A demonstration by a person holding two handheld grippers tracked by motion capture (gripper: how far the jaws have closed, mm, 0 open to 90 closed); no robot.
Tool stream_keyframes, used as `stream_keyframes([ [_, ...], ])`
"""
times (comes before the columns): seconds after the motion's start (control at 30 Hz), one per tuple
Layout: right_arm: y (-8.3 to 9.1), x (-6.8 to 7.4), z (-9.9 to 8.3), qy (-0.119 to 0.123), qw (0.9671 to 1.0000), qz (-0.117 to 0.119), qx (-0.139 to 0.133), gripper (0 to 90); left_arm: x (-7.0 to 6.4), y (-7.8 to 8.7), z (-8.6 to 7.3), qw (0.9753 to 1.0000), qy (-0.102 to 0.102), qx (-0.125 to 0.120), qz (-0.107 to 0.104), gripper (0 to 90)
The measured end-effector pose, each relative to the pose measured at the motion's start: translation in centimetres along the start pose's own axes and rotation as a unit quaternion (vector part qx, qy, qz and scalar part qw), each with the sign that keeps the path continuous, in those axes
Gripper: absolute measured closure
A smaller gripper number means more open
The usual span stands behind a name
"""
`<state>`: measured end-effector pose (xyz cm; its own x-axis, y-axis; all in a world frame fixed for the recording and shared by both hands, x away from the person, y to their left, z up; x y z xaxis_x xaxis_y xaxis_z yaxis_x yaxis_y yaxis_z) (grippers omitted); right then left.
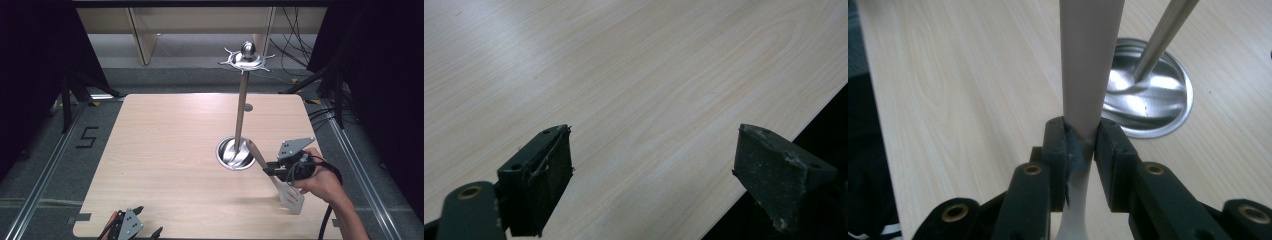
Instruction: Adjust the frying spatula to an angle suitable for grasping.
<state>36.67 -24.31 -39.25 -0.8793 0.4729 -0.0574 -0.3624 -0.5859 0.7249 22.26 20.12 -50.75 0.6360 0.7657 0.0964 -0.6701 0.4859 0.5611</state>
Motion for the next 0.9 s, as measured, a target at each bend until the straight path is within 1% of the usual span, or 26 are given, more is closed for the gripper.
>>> stream_keyframes([
  [0.03, 0.2, -0.1, 0.0, -0.005, 0.9999, -0.002, -0.009, 76.5, 0.0, 0.0, 0.0, 1.0000, 0.000, 0.000, 0.000, 14.9],
  [0.07, 0.4, -0.3, 0.0, -0.014, 0.9996, -0.004, -0.025, 76.6, 0.0, 0.0, 0.0, 1.0000, 0.001, 0.000, 0.000, 14.9],
  [0.1, 0.4, -0.3, 0.0, -0.014, 0.9996, -0.004, -0.025, 76.6, 0.0, 0.0, 0.0, 1.0000, 0.001, 0.000, 0.000, 14.9],
  [0.13, 0.6, -0.4, 0.0, -0.019, 0.9993, -0.005, -0.031, 76.5, 0.0, 0.0, 0.0, 1.0000, 0.001, 0.000, 0.000, 14.9],
  [0.17, 0.7, -0.6, 0.0, -0.015, 0.9992, -0.001, -0.038, 76.6, 0.0, 0.0, 0.0, 1.0000, 0.000, 0.000, 0.000, 14.9],
  [0.2, 1.0, -0.7, 0.0, -0.022, 0.9986, -0.001, -0.048, 76.5, 0.0, 0.0, 0.0, 1.0000, 0.000, 0.000, -0.001, 14.8],
  [0.23, 1.0, -0.7, 0.0, -0.022, 0.9986, -0.001, -0.048, 76.5, 0.0, 0.0, 0.0, 1.0000, 0.000, 0.001, -0.001, 14.8],
  [0.27, 1.2, -0.7, 0.0, -0.034, 0.9977, 0.005, -0.059, 76.5, 0.1, 0.0, 0.0, 0.9999, -0.010, 0.008, 0.003, 14.8],
  [0.3, 1.2, -0.7, 0.0, -0.034, 0.9977, 0.005, -0.059, 76.5, 0.1, 0.0, 0.0, 0.9999, -0.010, 0.008, 0.003, 14.8],
  [0.33, 1.5, -1.0, 0.0, -0.035, 0.9964, 0.005, -0.077, 76.5, 0.1, 0.1, 0.0, 0.9999, -0.009, 0.007, 0.002, 14.8],
  [0.37, 1.5, -1.0, 0.0, -0.035, 0.9964, 0.005, -0.077, 76.5, 0.1, 0.0, 0.0, 1.0000, -0.007, 0.005, 0.002, 14.8],
  [0.4, 1.7, -1.1, 0.1, -0.040, 0.9957, 0.003, -0.083, 76.5, 0.0, 0.0, 0.0, 1.0000, 0.001, 0.001, -0.001, 14.8],
  [0.43, 1.8, -1.1, 0.1, -0.050, 0.9948, 0.003, -0.089, 76.5, 0.0, 0.0, 0.0, 1.0000, 0.001, 0.001, -0.002, 14.8],
  [0.47, 2.1, -1.2, 0.3, -0.052, 0.9933, 0.001, -0.104, 76.5, 0.1, 0.0, 0.0, 0.9999, -0.010, 0.013, -0.003, 14.8],
  [0.5, 2.1, -1.2, 0.3, -0.052, 0.9933, 0.001, -0.104, 76.5, 0.1, 0.0, 0.0, 0.9999, -0.010, 0.013, -0.003, 14.8],
  [0.53, 2.4, -1.4, 0.6, -0.052, 0.9923, 0.003, -0.112, 76.5, 0.0, 0.0, 0.0, 1.0000, 0.003, -0.002, 0.000, 14.8],
  [0.57, 2.4, -1.4, 0.6, -0.052, 0.9923, 0.003, -0.112, 76.5, 0.0, 0.0, 0.0, 1.0000, 0.003, -0.002, 0.000, 14.8],
  [0.6, 2.8, -1.6, 0.9, -0.052, 0.9911, 0.001, -0.123, 76.5, -0.1, -0.1, 0.0, 1.0000, 0.004, -0.006, 0.003, 14.8],
  [0.67, 3.0, -1.6, 1.1, -0.048, 0.9909, 0.002, -0.126, 76.5, 0.0, -0.1, 0.0, 1.0000, 0.003, -0.003, 0.002, 14.8],
  [0.7, 3.2, -1.6, 1.3, -0.053, 0.9898, -0.003, -0.132, 76.5, 0.0, 0.0, 0.0, 1.0000, 0.002, 0.000, 0.000, 14.8],
  [0.77, 3.6, -1.6, 1.9, -0.056, 0.9888, -0.001, -0.138, 76.4, 0.0, -0.1, 0.0, 1.0000, 0.002, -0.004, 0.000, 14.8],
  [0.8, 3.8, -1.7, 2.1, -0.054, 0.9885, -0.003, -0.141, 76.4, 0.0, 0.0, 0.0, 1.0000, 0.001, -0.001, 0.001, 14.8],
  [0.83, 3.9, -1.7, 2.3, -0.052, 0.9884, -0.004, -0.142, 76.4, 0.1, 0.0, 0.0, 0.9999, -0.007, 0.006, 0.002, 14.8],
  [0.87, 4.1, -1.8, 2.9, -0.049, 0.9880, -0.008, -0.147, 76.4, 0.1, 0.0, 0.0, 0.9999, -0.008, 0.007, 0.000, 14.8],
  [0.9, 4.1, -1.8, 2.9, -0.049, 0.9880, -0.008, -0.147, 76.4, 0.1, 0.0, 0.0, 0.9999, -0.008, 0.007, 0.000, 14.8],
])
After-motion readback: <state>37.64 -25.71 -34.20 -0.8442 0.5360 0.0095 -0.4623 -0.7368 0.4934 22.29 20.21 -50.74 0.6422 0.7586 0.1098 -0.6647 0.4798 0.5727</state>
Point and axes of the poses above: each handheld gripper's, and its own axes: y roughly backward along the jaws, z roughly out of its top, x roughly to its left, the point moved 1 cm from there along -y, roughly forward along the jaws, and after that the axes turned 3 degrees about -x, right-handed, at the moved point
